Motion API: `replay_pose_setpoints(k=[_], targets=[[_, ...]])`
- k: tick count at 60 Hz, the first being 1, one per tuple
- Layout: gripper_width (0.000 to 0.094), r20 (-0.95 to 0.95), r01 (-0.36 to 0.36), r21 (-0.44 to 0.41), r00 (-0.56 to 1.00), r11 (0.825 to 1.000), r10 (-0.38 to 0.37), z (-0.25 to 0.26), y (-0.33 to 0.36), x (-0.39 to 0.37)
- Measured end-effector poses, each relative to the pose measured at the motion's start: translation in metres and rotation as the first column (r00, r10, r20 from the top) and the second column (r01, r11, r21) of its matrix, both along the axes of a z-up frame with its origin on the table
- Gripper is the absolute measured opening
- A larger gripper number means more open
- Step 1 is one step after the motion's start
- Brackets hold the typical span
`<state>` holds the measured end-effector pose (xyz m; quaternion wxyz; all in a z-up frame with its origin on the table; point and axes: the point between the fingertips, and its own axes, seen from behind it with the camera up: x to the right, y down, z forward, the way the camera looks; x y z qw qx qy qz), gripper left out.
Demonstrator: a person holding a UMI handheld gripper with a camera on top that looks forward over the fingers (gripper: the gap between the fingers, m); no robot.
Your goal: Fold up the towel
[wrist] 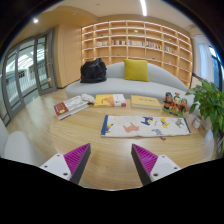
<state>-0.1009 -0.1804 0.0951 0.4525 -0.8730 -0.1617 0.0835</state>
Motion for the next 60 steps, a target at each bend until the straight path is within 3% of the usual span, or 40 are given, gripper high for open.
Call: replay_pose_setpoints(k=[12,31,38,45,50,60], targets=[[0.0847,0.02,-0.017,0.026,1.0,1.0,0.016,-0.044,0.1,-0.072],[0.0821,0.064,0.077,-0.051,0.995,0.996,-0.074,-0.111,0.187,-0.086],[0.061,0.056,0.051,-0.027,0.997,0.998,-0.049,-0.109,0.192,-0.092],[0.0263,0.069,-0.041,-0.021,0.997,0.999,0.042,-0.111,0.188,-0.107],[0.0029,0.088,-0.033,-0.019,0.996,0.999,0.035,-0.11,0.187,-0.103],[0.0027,0.061,-0.024,-0.036,0.998,0.999,0.026,-0.106,0.177,-0.107]])
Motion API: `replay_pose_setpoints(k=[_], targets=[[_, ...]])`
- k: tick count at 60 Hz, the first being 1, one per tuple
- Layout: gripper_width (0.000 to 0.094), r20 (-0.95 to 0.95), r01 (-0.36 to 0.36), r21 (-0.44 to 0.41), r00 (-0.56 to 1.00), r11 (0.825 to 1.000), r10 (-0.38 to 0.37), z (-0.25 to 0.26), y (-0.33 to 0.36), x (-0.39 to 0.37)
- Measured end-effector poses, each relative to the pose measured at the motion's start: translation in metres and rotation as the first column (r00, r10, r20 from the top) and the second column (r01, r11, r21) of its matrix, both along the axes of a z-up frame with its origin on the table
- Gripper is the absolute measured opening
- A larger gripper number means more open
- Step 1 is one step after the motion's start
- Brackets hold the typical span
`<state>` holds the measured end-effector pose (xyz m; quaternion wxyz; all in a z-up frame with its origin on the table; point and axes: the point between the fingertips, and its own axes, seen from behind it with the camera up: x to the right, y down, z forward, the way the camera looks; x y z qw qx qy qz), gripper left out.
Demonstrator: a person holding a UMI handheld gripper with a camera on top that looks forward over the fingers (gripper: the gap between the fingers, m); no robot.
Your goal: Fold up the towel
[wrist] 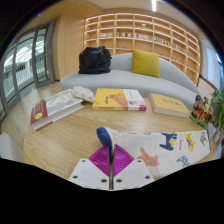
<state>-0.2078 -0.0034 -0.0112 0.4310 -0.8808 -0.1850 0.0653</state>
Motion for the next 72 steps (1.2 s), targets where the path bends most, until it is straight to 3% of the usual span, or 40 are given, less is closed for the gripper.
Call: replay_pose_setpoints(k=[8,15,23,31,44,47,52,54,56,64,72], targets=[[0.0026,-0.157,-0.058,-0.029,0.986,0.998,0.053,0.034,-0.031,-0.031],[0.0027,-0.336,-0.116,-0.009,0.936,0.993,0.107,0.1,-0.05,-0.051],[0.0027,-0.453,-0.111,0.06,0.882,0.992,0.126,0.176,-0.044,-0.033],[0.0025,-0.41,-0.018,0.101,0.91,0.995,0.058,0.188,0.002,0.036],[0.0039,-0.236,0.155,0.04,0.961,0.987,-0.141,0.103,0.069,0.184],[0.0137,-0.182,0.185,0.033,0.967,0.982,-0.176,0.085,0.076,0.213],[0.0625,-0.099,0.239,0.05,0.967,0.97,-0.233,0.063,0.088,0.262],[0.0767,-0.072,0.259,0.063,0.964,0.964,-0.255,0.061,0.089,0.278],[0.085,-0.054,0.273,0.081,0.961,0.958,-0.27,0.064,0.087,0.29],[0.0854,-0.008,0.283,0.161,0.958,0.946,-0.286,0.092,0.067,0.317],[0.0855,-0.004,0.276,0.184,0.96,0.943,-0.28,0.12,0.02,0.324]])
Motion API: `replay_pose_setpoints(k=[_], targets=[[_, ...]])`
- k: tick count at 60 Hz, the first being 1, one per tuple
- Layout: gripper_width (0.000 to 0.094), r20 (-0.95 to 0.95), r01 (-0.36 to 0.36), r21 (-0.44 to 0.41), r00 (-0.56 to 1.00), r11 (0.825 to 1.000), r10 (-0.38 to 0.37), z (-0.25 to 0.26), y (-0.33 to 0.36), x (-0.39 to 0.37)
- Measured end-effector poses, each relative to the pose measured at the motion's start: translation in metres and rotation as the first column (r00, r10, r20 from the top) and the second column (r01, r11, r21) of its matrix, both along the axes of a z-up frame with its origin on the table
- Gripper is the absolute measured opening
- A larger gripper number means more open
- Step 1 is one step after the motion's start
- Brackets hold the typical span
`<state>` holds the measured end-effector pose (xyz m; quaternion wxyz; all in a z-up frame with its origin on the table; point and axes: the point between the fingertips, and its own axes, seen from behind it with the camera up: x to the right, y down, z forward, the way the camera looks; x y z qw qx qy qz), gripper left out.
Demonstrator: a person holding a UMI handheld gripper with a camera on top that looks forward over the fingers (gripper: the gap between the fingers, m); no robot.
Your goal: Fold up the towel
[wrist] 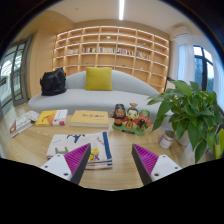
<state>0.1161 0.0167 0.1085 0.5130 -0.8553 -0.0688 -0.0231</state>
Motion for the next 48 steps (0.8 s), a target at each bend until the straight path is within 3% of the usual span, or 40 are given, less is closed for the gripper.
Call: replay_pose_setpoints(k=[27,48], targets=[[0.0854,-0.043,-0.055,0.031,0.997,0.998,0.057,0.079,-0.201,-0.019],[0.0853,-0.063,-0.088,0.041,0.994,0.995,0.091,0.096,-0.262,-0.029]])
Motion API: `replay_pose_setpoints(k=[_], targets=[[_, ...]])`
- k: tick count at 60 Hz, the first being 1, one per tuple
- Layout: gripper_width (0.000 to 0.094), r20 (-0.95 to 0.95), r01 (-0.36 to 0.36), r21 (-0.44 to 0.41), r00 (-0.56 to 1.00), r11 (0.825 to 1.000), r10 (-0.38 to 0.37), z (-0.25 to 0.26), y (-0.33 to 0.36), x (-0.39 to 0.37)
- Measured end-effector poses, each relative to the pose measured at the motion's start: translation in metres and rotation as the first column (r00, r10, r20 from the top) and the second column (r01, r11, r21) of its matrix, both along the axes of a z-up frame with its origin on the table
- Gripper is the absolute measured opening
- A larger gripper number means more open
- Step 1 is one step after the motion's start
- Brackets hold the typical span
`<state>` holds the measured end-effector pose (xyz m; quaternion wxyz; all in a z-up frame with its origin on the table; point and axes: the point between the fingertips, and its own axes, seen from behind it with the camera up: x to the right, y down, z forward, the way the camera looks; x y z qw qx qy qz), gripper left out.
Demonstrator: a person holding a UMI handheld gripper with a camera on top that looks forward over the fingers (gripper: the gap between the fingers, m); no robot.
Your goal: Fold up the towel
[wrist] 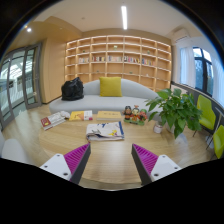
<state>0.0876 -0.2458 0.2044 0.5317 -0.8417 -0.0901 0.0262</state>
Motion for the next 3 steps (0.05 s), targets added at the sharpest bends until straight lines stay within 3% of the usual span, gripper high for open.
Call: replay_pose_setpoints(k=[3], targets=[[0.0854,0.0,0.002,-0.001,1.0,1.0,-0.002,0.0008,-0.002,0.0004]])
